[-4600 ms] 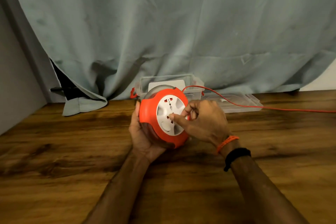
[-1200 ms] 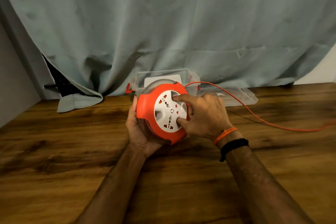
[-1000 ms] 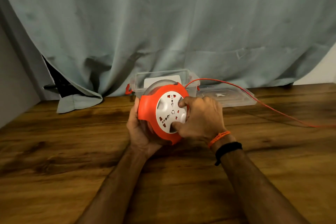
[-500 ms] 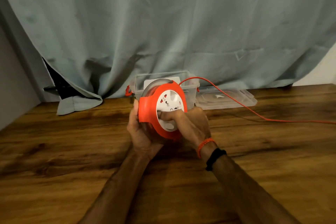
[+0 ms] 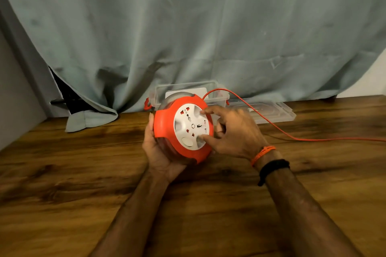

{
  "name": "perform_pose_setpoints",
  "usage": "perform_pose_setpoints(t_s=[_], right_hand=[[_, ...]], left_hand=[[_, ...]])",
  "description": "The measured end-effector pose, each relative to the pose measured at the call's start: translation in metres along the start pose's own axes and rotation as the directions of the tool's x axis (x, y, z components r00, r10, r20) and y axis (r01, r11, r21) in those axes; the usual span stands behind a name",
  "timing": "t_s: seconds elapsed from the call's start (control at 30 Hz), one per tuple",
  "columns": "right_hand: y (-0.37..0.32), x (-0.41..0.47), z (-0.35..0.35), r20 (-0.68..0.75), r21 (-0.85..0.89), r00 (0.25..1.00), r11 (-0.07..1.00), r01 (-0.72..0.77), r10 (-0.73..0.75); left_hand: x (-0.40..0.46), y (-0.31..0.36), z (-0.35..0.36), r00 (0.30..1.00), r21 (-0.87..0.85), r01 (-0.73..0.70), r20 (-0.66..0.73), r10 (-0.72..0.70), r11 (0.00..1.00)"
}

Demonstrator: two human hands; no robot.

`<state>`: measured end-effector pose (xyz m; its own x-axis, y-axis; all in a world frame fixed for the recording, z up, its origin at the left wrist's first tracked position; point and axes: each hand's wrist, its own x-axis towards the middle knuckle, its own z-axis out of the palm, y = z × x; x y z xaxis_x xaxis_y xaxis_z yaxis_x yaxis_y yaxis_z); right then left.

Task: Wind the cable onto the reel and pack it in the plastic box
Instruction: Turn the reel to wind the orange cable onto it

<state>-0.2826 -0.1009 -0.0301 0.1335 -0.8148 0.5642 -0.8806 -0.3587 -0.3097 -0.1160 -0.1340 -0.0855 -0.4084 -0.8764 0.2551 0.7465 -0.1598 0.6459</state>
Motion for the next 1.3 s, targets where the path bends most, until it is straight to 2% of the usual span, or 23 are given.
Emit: perform_pose_setpoints(t_s=[0.1,0.2,0.5,0.63,0.7,0.73,0.77,0.8,0.83,0.87,0.9,0.93,0.97,1.0,1.03,1.07,1.1,1.2,1.3], right_hand=[[-0.002,-0.005,0.005,0.011,-0.084,0.998,0.995,0.056,-0.056],[0.0,-0.007,0.012,-0.046,-0.158,0.991,0.98,0.121,-0.129],[0.001,-0.008,0.019,-0.164,-0.247,0.97,0.959,0.136,-0.179],[-0.005,-0.013,0.022,-0.211,-0.198,0.976,0.98,0.016,-0.058],[-0.017,-0.011,0.03,-0.204,-0.06,0.972,0.989,-0.132,0.117],[-0.022,-0.011,0.034,-0.193,0.075,0.951,0.97,-0.23,0.24],[-0.023,-0.011,0.04,-0.149,0.192,0.926,0.928,-0.318,0.348],[-0.018,-0.013,0.051,-0.021,0.237,0.908,0.885,-0.402,0.418],[-0.011,-0.016,0.063,0.2,0.139,0.879,0.876,-0.462,0.432],[-0.004,-0.024,0.072,0.398,0.073,0.792,0.845,-0.529,0.462],[0.003,-0.03,0.079,0.497,0.034,0.71,0.807,-0.59,0.499],[0.006,-0.034,0.08,0.522,0.047,0.69,0.791,-0.61,0.501],[0.002,-0.034,0.077,0.488,0.105,0.713,0.778,-0.62,0.503],[-0.006,-0.027,0.067,0.418,0.148,0.772,0.803,-0.577,0.478],[-0.018,-0.016,0.055,0.279,0.222,0.844,0.825,-0.52,0.458],[-0.023,-0.009,0.045,0.124,0.315,0.881,0.824,-0.471,0.456],[-0.025,-0.004,0.035,0.028,0.345,0.905,0.845,-0.408,0.425],[-0.016,-0.003,0.012,-0.055,0.242,0.964,0.94,-0.239,0.259],[-0.003,-0.004,-0.003,-0.028,0.036,0.999,0.999,-0.031,0.032]], left_hand=[[-0.002,0.002,0.001,0.999,0.015,0.03,-0.015,-0.03,0.999],[-0.002,0.002,0.001,0.998,0.018,0.059,-0.018,-0.059,0.998],[-0.001,-0.001,-0.001,0.999,0.016,0.033,-0.03,-0.033,0.999],[0.0,-0.002,-0.002,0.999,0.026,-0.02,-0.041,0.021,0.999],[0.001,-0.001,-0.001,0.997,0.014,-0.059,-0.04,0.06,0.998],[0.0,-0.001,0.0,0.996,0.01,-0.076,-0.04,0.077,0.997],[0.0,-0.002,0.001,0.994,0.009,-0.093,-0.047,0.093,0.996],[0.0,-0.002,0.001,0.992,0.016,-0.109,-0.057,0.11,0.994],[0.0,-0.003,0.001,0.99,0.029,-0.118,-0.069,0.12,0.993],[0.0,-0.003,0.002,0.99,0.044,-0.119,-0.077,0.122,0.992],[0.0,-0.003,0.002,0.99,0.056,-0.114,-0.081,0.118,0.992],[0.001,-0.003,0.002,0.99,0.062,-0.111,-0.082,0.115,0.992],[0.001,-0.003,0.001,0.99,0.066,-0.107,-0.085,0.112,0.992],[0.001,-0.003,0.001,0.99,0.068,-0.103,-0.089,0.108,0.992],[0.001,-0.002,0.0,0.991,0.065,-0.095,-0.092,0.101,0.993],[0.001,-0.002,0.0,0.992,0.059,-0.087,-0.089,0.092,0.994],[0.001,-0.001,-0.001,0.993,0.056,-0.078,-0.082,0.083,0.995],[0.0,0.0,-0.001,0.998,0.033,-0.051,-0.046,0.053,0.998],[0.001,-0.001,-0.003,0.999,-0.004,-0.014,-0.034,0.014,1.0]])
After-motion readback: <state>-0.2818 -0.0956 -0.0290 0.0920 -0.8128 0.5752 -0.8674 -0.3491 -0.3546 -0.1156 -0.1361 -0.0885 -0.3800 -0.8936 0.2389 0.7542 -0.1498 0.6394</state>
